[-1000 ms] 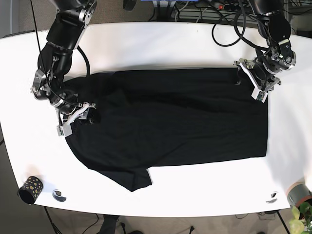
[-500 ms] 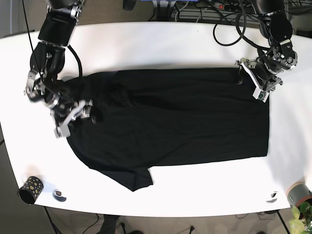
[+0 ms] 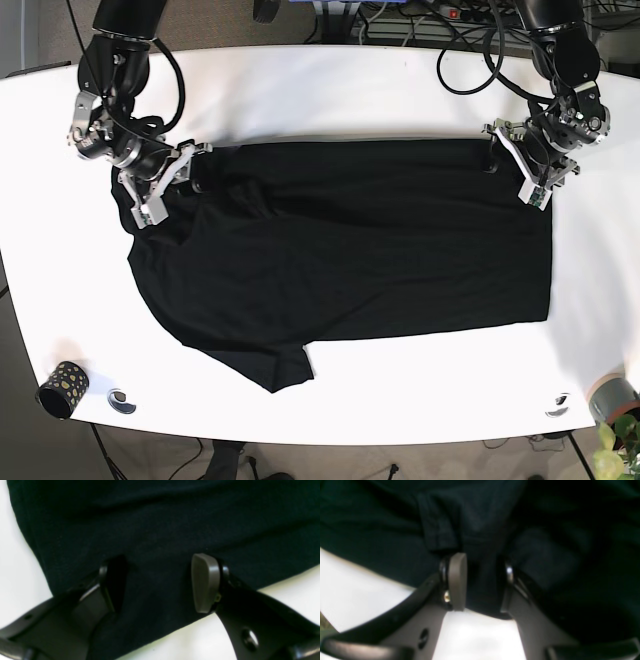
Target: Fold the T-shirt properly
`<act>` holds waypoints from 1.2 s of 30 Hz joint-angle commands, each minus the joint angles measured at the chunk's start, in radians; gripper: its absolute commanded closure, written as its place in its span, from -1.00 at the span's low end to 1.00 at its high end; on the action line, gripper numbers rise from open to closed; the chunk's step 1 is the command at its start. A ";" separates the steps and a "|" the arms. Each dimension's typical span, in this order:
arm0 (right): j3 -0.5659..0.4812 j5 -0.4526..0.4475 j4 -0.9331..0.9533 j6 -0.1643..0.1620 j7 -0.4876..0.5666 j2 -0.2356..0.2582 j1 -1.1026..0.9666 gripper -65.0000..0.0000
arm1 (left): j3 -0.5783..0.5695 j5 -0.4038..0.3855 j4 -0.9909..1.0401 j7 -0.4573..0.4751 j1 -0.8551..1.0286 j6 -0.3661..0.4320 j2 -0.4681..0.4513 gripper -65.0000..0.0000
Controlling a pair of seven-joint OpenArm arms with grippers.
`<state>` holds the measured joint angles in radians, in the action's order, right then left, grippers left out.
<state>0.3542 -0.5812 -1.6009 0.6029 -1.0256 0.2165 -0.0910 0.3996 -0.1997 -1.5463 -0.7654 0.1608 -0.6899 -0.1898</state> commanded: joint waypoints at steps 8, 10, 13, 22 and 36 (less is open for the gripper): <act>-0.056 0.083 0.026 0.013 0.021 -0.042 0.101 0.45 | 0.000 0.019 -0.003 -0.027 0.001 0.002 -0.010 -0.15; -0.059 0.103 0.063 0.012 0.035 -0.047 0.142 0.45 | 0.002 0.019 -0.003 -0.027 0.003 0.002 -0.010 -0.15; -0.059 0.109 0.139 0.012 0.072 -0.047 0.208 0.45 | 0.002 0.019 -0.003 -0.027 0.004 0.002 -0.010 -0.15; -0.060 0.108 0.343 0.015 0.118 -0.009 0.417 0.45 | 0.003 0.019 -0.003 -0.027 0.006 0.002 -0.010 -0.15; -0.054 -0.009 0.107 0.009 0.044 0.070 0.210 0.45 | 0.005 0.018 -0.003 -0.027 0.001 0.002 -0.018 -0.15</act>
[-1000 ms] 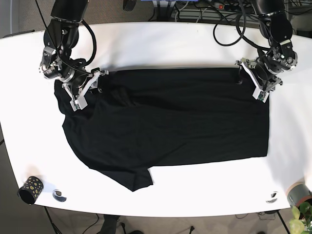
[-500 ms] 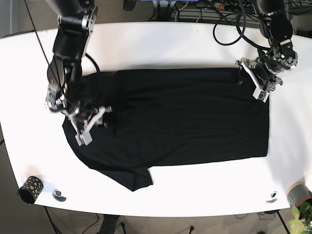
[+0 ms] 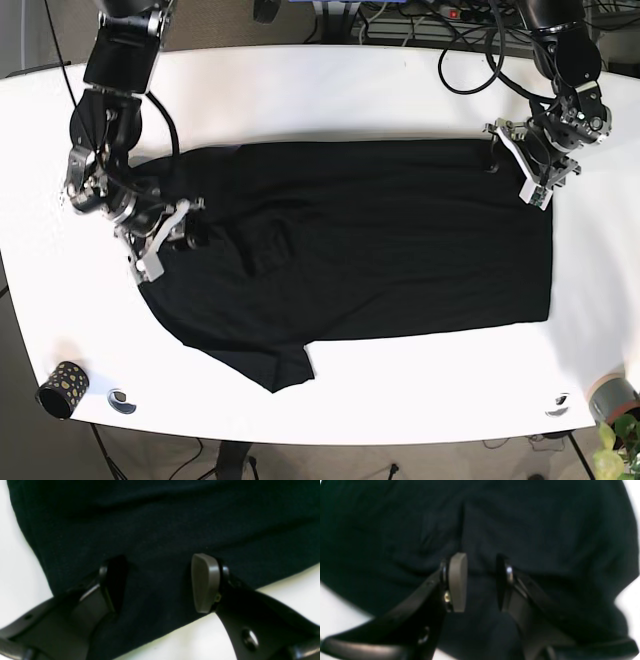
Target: Fold the T-shirt properly
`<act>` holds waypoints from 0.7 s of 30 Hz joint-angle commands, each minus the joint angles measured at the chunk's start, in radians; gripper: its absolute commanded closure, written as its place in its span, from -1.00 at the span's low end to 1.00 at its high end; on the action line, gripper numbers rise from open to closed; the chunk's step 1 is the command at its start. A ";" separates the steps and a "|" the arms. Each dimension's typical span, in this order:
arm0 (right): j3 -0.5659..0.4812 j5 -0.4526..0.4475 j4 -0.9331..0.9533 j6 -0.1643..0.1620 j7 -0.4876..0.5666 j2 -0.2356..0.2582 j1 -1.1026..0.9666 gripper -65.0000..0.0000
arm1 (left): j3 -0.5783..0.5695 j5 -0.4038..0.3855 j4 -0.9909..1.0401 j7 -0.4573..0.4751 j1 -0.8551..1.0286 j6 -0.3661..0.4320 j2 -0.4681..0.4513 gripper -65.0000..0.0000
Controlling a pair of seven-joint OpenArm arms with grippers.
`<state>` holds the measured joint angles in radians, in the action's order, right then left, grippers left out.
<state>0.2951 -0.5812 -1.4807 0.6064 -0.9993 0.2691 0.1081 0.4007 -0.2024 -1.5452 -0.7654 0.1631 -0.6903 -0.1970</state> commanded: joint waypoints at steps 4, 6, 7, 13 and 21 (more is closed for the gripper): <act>0.005 0.017 0.044 0.005 0.023 0.006 -0.008 0.45 | 0.004 0.021 -0.004 -0.027 -0.001 0.002 -0.011 -0.15; 0.003 0.033 0.070 0.005 0.038 0.006 -0.008 0.45 | 0.004 0.021 -0.004 -0.027 -0.001 0.002 -0.011 -0.15; 0.000 0.036 0.081 0.005 0.055 0.005 -0.006 0.45 | 0.004 0.021 -0.004 -0.027 -0.001 0.002 -0.011 -0.15; -0.001 0.045 0.136 0.005 0.112 0.005 0.034 0.45 | 0.004 0.021 -0.004 -0.027 0.002 0.002 -0.011 -0.15; -0.001 0.046 0.360 0.005 0.156 0.017 0.170 0.45 | 0.004 0.021 -0.004 -0.027 0.003 0.002 -0.011 -0.15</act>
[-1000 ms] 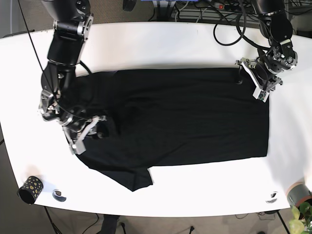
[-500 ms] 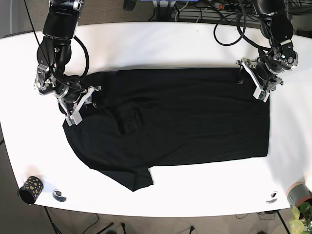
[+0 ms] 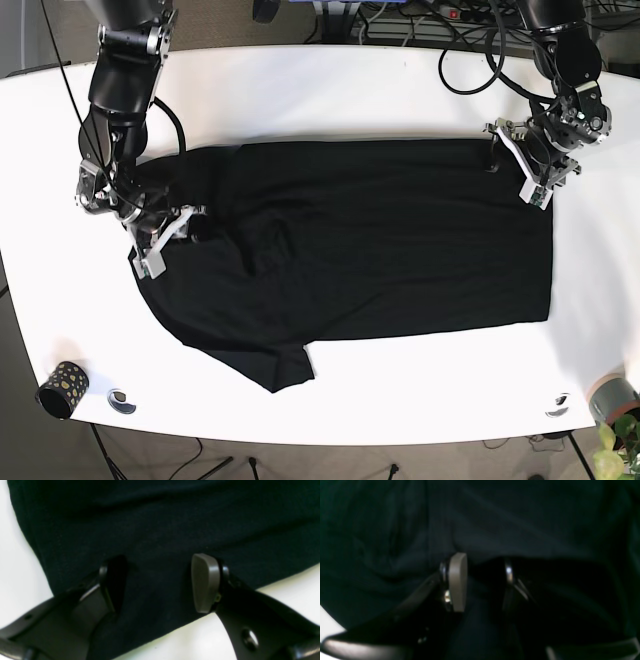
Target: Fold the T-shirt properly
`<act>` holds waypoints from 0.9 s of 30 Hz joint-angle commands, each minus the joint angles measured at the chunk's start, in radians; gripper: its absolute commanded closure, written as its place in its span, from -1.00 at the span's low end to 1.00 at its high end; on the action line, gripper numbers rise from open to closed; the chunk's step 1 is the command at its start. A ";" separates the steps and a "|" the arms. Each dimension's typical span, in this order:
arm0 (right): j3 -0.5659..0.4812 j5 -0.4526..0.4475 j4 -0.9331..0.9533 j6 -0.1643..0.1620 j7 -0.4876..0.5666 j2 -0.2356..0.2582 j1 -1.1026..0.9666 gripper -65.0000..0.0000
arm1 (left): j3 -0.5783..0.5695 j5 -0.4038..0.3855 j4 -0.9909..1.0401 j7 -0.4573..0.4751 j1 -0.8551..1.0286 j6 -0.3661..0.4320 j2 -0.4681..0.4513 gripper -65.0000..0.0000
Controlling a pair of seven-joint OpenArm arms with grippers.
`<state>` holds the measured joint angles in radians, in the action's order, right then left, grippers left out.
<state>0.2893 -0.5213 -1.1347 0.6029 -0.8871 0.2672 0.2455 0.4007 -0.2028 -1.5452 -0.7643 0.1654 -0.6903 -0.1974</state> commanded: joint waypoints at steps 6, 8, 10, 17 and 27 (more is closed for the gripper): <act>0.003 -0.013 0.023 0.009 0.062 0.019 0.094 0.45 | 0.004 0.021 -0.005 -0.028 0.003 0.002 -0.010 -0.15; 0.004 -0.013 0.026 0.007 0.069 0.019 0.122 0.45 | 0.004 0.021 -0.005 -0.028 0.003 0.002 -0.010 -0.15; 0.004 0.003 0.028 0.007 0.090 0.019 0.147 0.45 | 0.004 0.021 -0.005 -0.028 0.003 0.002 -0.012 -0.15; 0.009 0.143 -0.044 0.015 0.004 0.019 0.170 0.45 | 0.004 0.021 -0.007 -0.028 0.000 0.002 -0.024 -0.15; 0.009 0.138 -0.374 0.010 -0.013 0.011 -0.097 0.45 | 0.005 0.021 -0.004 -0.028 -0.002 0.002 -0.023 -0.15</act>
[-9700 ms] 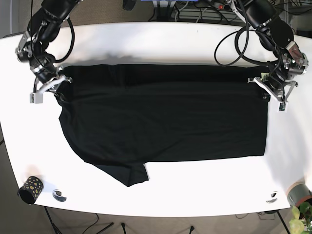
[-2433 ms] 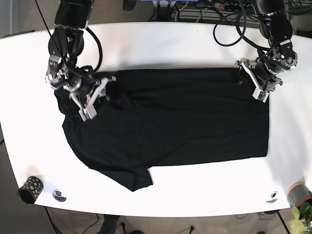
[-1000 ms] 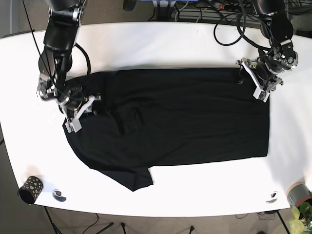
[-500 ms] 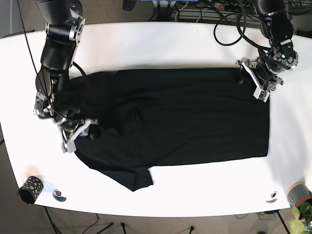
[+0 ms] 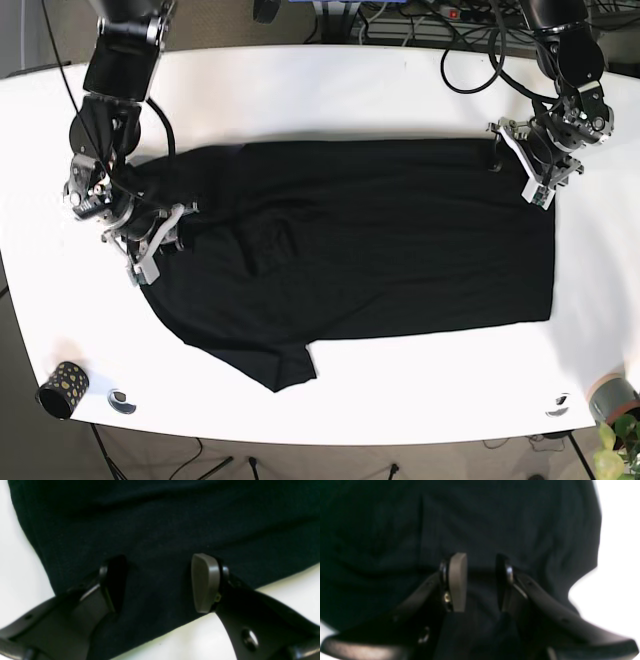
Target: Fold the T-shirt properly
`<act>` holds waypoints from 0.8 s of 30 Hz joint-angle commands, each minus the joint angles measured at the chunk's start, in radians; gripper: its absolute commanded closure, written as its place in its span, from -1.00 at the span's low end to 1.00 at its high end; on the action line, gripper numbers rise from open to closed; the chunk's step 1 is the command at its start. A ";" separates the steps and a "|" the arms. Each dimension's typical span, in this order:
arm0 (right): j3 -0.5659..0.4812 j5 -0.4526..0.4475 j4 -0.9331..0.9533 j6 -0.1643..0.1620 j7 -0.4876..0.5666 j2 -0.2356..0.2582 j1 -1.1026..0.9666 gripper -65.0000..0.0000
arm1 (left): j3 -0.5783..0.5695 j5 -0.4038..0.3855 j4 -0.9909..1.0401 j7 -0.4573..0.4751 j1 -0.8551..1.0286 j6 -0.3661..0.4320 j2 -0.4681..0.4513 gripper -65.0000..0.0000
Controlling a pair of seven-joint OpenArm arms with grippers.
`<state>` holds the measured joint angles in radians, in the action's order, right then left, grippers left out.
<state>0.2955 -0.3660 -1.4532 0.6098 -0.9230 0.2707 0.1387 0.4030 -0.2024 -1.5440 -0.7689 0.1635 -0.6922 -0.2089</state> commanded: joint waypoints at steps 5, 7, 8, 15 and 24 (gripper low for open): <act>0.001 -0.008 -0.053 0.002 0.017 0.000 -0.035 0.45 | 0.003 0.021 -0.005 -0.024 0.000 0.004 -0.010 -0.15; 0.003 -0.006 -0.008 0.002 0.025 -0.014 -0.041 0.45 | 0.003 0.021 -0.005 -0.024 -0.002 0.004 -0.010 -0.15; 0.003 -0.006 0.018 0.002 0.031 -0.012 -0.034 0.45 | 0.003 0.021 -0.005 -0.022 -0.002 0.004 -0.011 -0.15; 0.001 -0.006 0.191 0.002 0.134 0.005 0.037 0.45 | 0.000 0.021 -0.005 -0.022 -0.002 0.004 -0.011 -0.15; -0.002 -0.006 0.303 0.002 0.138 0.006 0.161 0.45 | 0.000 0.021 -0.005 -0.022 0.003 0.004 -0.011 -0.15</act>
<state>0.2924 -0.3614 -1.1534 0.6056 -0.8078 0.2626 0.2554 0.4007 -0.1993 -1.5436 -0.7666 0.1658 -0.6926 -0.2092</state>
